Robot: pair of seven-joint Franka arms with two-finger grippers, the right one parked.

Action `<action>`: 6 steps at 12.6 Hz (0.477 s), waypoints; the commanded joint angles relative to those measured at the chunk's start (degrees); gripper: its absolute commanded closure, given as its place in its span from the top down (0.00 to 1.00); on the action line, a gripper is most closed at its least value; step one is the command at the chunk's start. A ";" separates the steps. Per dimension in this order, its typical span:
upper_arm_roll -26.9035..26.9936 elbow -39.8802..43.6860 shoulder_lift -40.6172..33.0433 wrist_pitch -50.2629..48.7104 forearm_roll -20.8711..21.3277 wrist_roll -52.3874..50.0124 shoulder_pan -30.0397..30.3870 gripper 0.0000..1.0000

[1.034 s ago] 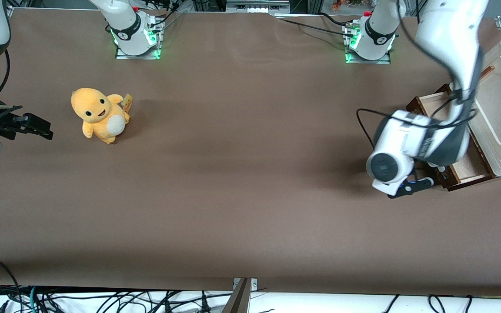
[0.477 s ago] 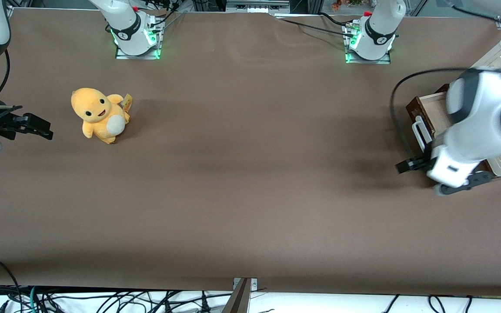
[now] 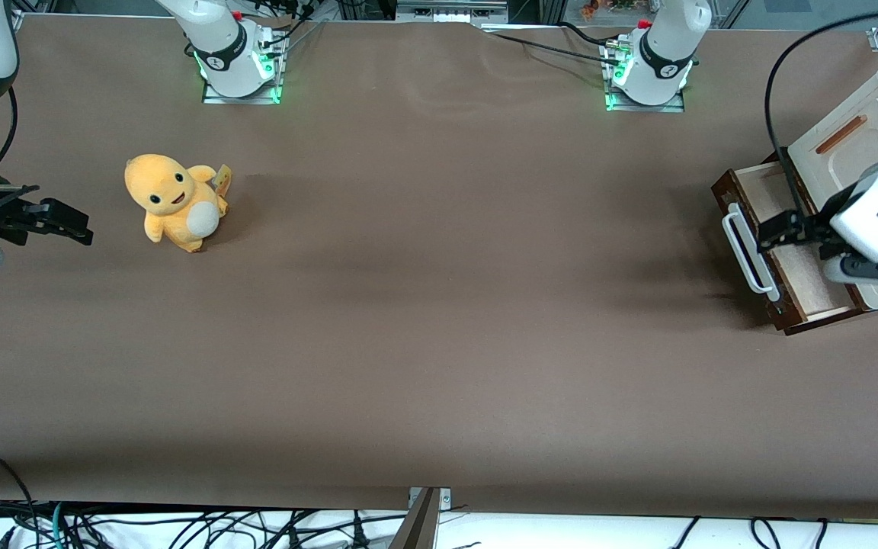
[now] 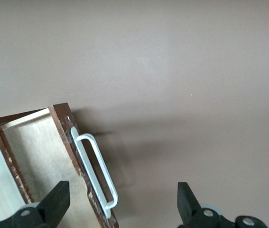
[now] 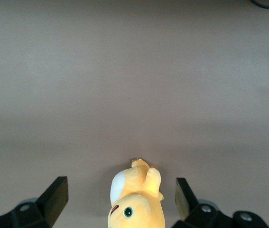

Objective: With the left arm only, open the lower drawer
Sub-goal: 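Release the handle and raise the left gripper away from the drawer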

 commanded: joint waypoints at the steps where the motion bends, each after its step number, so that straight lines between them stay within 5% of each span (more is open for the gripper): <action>1: 0.88 -2.50 -3.85 -4.18 -1.32 2.64 -0.21 1.00; 6: 0.88 -3.11 -4.91 -6.92 -0.71 2.99 -0.12 1.00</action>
